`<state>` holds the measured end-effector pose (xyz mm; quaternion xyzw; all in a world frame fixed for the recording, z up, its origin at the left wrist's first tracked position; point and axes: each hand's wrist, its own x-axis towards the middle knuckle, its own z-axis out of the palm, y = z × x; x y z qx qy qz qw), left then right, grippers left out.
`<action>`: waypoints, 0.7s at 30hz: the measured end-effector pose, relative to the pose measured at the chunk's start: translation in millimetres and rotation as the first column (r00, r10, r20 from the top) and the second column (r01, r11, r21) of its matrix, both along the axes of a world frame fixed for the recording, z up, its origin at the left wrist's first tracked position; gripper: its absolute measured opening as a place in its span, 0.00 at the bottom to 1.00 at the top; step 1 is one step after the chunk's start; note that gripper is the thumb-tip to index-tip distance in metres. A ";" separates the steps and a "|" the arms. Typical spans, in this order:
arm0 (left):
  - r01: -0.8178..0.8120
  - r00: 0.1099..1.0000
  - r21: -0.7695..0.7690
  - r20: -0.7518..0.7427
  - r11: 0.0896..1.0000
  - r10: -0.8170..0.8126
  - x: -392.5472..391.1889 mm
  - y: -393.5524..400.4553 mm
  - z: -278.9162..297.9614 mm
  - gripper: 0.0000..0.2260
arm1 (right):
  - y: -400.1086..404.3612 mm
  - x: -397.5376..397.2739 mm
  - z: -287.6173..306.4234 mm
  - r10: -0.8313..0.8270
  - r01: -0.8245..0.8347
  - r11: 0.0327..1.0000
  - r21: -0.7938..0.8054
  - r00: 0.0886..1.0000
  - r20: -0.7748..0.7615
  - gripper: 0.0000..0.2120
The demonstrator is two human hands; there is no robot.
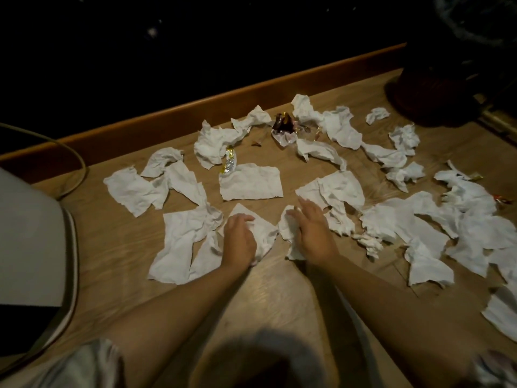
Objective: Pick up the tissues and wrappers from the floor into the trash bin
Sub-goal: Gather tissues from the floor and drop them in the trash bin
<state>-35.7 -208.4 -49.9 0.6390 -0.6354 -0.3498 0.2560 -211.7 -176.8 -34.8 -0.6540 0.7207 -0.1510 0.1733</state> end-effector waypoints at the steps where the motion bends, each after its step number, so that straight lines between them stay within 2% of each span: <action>1: 0.131 0.987 0.020 0.094 0.991 -0.133 0.7 3.8 -7.6 0.11 | 4.8 0.6 -7.4 0.072 -0.069 0.996 0.059 0.996 -0.051 0.20; 3: 0.321 0.885 0.099 0.323 0.942 -0.335 3.7 12.7 -22.7 0.29 | 18.1 -0.3 -21.4 0.182 -0.160 0.972 0.175 0.976 -0.117 0.25; 4: 0.363 0.829 0.119 0.412 0.924 -0.379 4.7 17.5 -27.2 0.36 | 25.3 -1.8 -28.2 0.207 -0.174 0.961 0.215 0.968 -0.143 0.29; 5: 0.395 0.798 0.106 0.453 0.913 -0.397 5.0 22.2 -29.3 0.39 | 32.2 -3.2 -32.8 0.210 -0.172 0.960 0.222 0.965 -0.159 0.30; 6: 0.413 0.802 0.066 0.445 0.908 -0.397 5.8 26.4 -30.8 0.39 | 38.7 -5.0 -35.9 0.189 -0.156 0.968 0.196 0.969 -0.162 0.30; 8: 0.418 0.869 -0.025 0.304 0.908 -0.391 9.4 32.7 -33.6 0.33 | 51.4 -6.1 -36.7 0.121 -0.109 0.990 0.095 0.984 -0.132 0.26; 10: 0.425 0.894 -0.071 0.189 0.903 -0.406 17.9 34.7 -40.1 0.28 | 61.6 -7.0 -36.9 0.093 -0.089 0.995 0.038 0.990 -0.103 0.25; 12: 0.480 0.870 -0.092 0.180 0.873 -0.459 25.2 35.1 -42.3 0.21 | 68.3 -11.9 -38.5 0.098 -0.095 0.995 0.032 0.991 -0.096 0.22; 14: 0.519 0.849 -0.117 0.189 0.847 -0.494 28.8 35.0 -39.6 0.15 | 70.3 -18.2 -37.9 0.093 -0.094 0.996 -0.009 0.993 -0.079 0.12; 15: 0.517 0.850 -0.113 0.182 0.848 -0.494 29.6 36.6 -37.1 0.18 | 70.2 -19.9 -36.6 0.070 -0.073 0.996 -0.042 0.996 -0.062 0.08; 17: 0.473 0.879 -0.086 0.116 0.877 -0.463 30.6 42.1 -27.7 0.26 | 68.2 -18.3 -30.7 -0.004 0.005 0.998 -0.055 1.000 0.010 0.10; 19: 0.383 0.924 -0.067 0.017 0.921 -0.382 31.8 46.3 -17.3 0.26 | 62.9 -10.5 -23.9 -0.085 0.088 0.996 -0.015 0.987 0.136 0.11; 21: 0.264 0.955 -0.109 -0.107 0.958 -0.275 36.4 47.0 -8.9 0.23 | 55.1 -0.1 -18.2 -0.096 0.108 0.993 -0.039 0.967 0.235 0.10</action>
